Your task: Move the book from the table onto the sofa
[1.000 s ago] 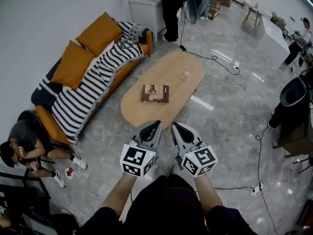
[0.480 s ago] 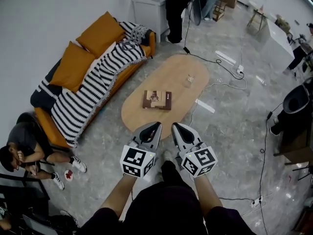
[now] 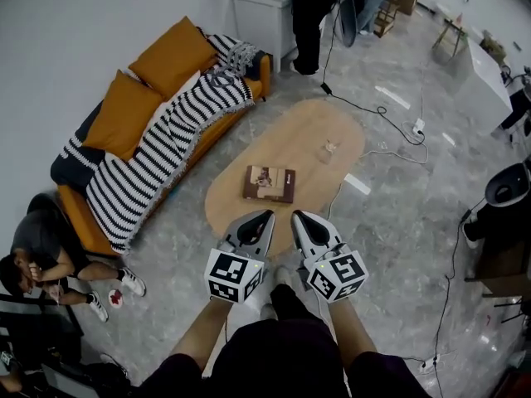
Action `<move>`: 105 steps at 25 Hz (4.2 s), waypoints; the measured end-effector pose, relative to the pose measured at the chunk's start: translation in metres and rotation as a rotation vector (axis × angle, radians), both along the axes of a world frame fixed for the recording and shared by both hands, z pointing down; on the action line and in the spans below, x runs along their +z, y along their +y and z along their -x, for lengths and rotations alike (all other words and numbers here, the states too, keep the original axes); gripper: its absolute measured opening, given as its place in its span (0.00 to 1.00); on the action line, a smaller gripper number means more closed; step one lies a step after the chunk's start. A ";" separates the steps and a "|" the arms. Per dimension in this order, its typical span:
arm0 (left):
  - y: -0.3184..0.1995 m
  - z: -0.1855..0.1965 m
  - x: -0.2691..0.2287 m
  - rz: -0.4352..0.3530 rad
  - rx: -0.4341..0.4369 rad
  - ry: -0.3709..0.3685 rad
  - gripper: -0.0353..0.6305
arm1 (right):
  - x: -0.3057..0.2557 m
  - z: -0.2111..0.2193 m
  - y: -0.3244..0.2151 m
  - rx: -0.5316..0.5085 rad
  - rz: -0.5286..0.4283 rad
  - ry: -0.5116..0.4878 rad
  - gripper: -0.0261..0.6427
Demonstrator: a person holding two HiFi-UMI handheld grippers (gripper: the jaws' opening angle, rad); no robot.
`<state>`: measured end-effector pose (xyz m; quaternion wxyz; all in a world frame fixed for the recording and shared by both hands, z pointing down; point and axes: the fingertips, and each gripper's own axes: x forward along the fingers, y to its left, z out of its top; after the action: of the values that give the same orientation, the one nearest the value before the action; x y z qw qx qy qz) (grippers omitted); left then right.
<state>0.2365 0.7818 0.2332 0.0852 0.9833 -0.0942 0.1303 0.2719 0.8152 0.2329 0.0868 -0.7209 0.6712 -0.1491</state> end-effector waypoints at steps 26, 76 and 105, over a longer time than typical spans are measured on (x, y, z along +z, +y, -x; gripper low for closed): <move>-0.140 -0.102 0.062 0.046 -0.017 -0.095 0.08 | 0.069 -0.117 -0.121 0.055 0.084 -0.124 0.07; -0.333 -0.126 0.529 0.356 0.219 -0.591 0.26 | 0.514 -0.203 -0.202 0.205 0.514 -0.546 0.21; -0.328 -0.137 0.595 0.706 0.117 -0.605 0.39 | 0.592 -0.224 -0.208 0.081 0.660 -0.648 0.37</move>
<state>0.3731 0.4536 0.8284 0.3757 0.8158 -0.0090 0.4397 0.4961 0.6076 0.8254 0.0637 -0.6518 0.4973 -0.5690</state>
